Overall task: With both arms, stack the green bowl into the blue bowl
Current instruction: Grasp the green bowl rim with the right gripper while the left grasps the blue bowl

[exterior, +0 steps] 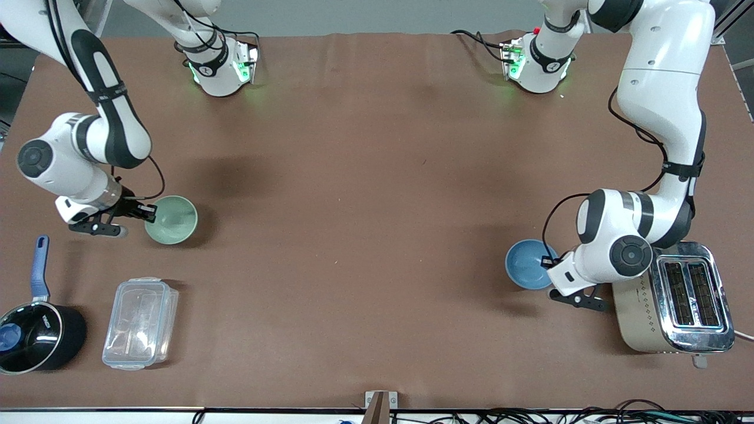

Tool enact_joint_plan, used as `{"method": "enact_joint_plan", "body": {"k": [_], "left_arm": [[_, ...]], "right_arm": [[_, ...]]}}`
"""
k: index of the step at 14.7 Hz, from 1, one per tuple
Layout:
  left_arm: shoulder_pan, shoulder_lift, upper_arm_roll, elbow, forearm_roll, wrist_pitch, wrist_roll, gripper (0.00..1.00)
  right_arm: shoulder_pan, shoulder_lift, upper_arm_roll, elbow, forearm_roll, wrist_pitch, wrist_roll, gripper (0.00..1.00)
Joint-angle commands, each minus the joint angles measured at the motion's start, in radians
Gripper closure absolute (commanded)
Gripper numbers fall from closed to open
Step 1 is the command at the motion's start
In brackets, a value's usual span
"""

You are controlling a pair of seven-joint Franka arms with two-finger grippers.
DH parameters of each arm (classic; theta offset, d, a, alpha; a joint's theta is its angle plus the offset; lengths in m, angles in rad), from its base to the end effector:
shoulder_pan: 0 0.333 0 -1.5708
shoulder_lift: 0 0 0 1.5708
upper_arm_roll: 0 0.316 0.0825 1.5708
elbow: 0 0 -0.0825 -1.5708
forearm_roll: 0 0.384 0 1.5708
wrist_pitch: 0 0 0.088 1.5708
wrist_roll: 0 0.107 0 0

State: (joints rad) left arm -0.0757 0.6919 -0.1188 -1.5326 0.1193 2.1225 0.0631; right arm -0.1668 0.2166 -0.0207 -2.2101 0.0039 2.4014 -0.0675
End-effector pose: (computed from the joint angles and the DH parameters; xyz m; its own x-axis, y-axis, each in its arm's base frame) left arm 0.6873 -0.1176 0.2428 0.9505 -0.2951 -0.0974 -0.2977 -0.9546 -0.0133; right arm 0.5382 -0.1021 0.2788 0.9922 -0.1221 -0.0253 -0.1222 -0.9925 0.0002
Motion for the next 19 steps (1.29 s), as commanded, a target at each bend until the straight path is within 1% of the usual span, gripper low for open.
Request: {"method": "enact_joint_plan", "body": {"k": [1, 3, 4, 5, 7, 9, 11, 13, 15, 16, 17, 18, 19], "left_arm": [[-0.012, -0.022, -0.083, 0.022, 0.003, -0.004, -0.022, 1.00], [-0.013, -0.022, -0.154, 0.023, -0.033, -0.004, -0.061, 1.00], [-0.019, -0.014, -0.171, 0.023, -0.053, -0.004, -0.110, 1.00], [-0.051, -0.005, -0.188, 0.026, -0.053, -0.001, -0.162, 1.00], [-0.152, 0.018, -0.186, 0.035, -0.053, 0.011, -0.277, 1.00], [-0.222, 0.056, -0.186, 0.057, -0.052, 0.033, -0.418, 1.00], [-0.297, 0.081, -0.183, 0.057, -0.049, 0.095, -0.523, 1.00], [-0.315, 0.104, -0.183, 0.057, -0.053, 0.109, -0.589, 1.00], [-0.364, 0.123, -0.183, 0.058, -0.052, 0.134, -0.641, 0.98], [-0.381, 0.136, -0.183, 0.058, -0.053, 0.161, -0.672, 0.92], [-0.386, 0.142, -0.183, 0.058, -0.053, 0.187, -0.707, 0.77], [-0.386, 0.141, -0.183, 0.058, -0.052, 0.200, -0.723, 0.34], [-0.381, 0.132, -0.183, 0.060, -0.050, 0.200, -0.720, 0.00]], "right_arm": [[0.004, -0.031, 0.011, 0.099, 0.016, -0.157, 0.012, 1.00], [0.021, -0.026, 0.011, 0.188, 0.018, -0.269, 0.026, 1.00], [0.024, -0.028, 0.011, 0.213, 0.019, -0.292, 0.028, 1.00], [0.036, -0.029, 0.013, 0.234, 0.019, -0.309, 0.032, 1.00], [0.050, -0.029, 0.013, 0.256, 0.036, -0.321, 0.043, 1.00], [0.088, -0.033, 0.011, 0.260, 0.083, -0.340, 0.067, 1.00], [0.128, -0.042, 0.011, 0.263, 0.087, -0.341, 0.127, 1.00], [0.185, -0.039, 0.010, 0.270, 0.087, -0.338, 0.181, 1.00], [0.237, -0.037, 0.010, 0.289, 0.087, -0.341, 0.260, 1.00], [0.271, -0.037, 0.010, 0.300, 0.087, -0.341, 0.303, 1.00], [0.315, -0.036, 0.010, 0.312, 0.087, -0.340, 0.361, 1.00], [0.355, -0.036, 0.010, 0.328, 0.087, -0.340, 0.430, 1.00], [0.400, -0.034, 0.010, 0.340, 0.087, -0.337, 0.490, 1.00]]}}
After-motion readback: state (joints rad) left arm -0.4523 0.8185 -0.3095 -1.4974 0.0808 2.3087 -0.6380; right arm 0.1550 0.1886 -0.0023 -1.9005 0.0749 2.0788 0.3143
